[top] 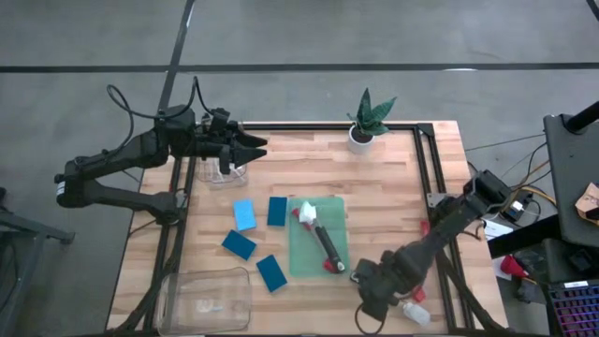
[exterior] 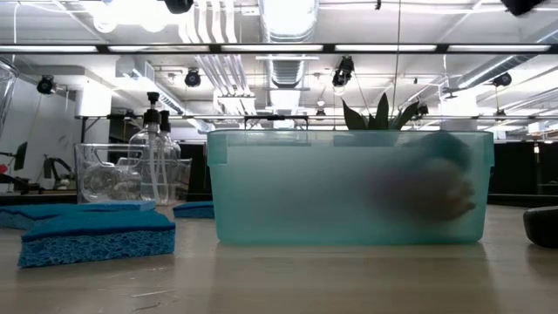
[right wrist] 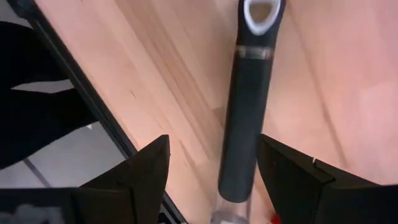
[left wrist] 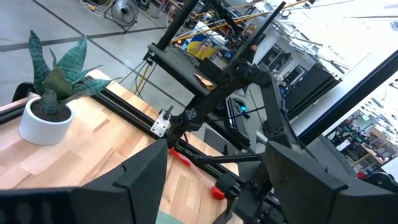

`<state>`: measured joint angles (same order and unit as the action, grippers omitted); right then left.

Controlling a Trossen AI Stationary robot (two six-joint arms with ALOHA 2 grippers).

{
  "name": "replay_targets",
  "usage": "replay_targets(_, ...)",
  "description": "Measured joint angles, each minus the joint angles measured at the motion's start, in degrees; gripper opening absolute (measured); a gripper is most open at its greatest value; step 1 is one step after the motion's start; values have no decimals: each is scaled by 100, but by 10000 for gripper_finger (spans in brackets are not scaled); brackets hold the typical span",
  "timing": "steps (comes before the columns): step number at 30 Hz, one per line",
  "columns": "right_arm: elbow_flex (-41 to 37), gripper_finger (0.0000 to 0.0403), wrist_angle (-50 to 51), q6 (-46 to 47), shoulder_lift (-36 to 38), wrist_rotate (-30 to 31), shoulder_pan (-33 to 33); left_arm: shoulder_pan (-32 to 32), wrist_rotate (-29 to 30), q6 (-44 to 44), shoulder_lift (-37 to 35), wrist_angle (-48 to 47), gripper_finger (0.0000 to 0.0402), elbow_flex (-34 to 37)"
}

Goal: Pick & Place Kitchen Sink Supplies
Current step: Put the black dish brush into the green bin

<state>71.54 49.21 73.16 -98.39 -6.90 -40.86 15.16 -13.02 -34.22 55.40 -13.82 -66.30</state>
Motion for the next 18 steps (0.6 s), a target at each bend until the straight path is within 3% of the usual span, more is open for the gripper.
replay_targets(6, -629, 229, -332, 760, 0, -68, -207, 0, 0, -20, 0, 5, 262, 0)
replay_targets(13, -1324, 227, -1596, 1023, 0, -224, -205, 1, 0, -55, 0, 9, 262, 0)
replay_targets(18, -1661, 226, -1656, 1400, -7, -242, -203, 2, 0, -131, 0, 7, 262, 0)
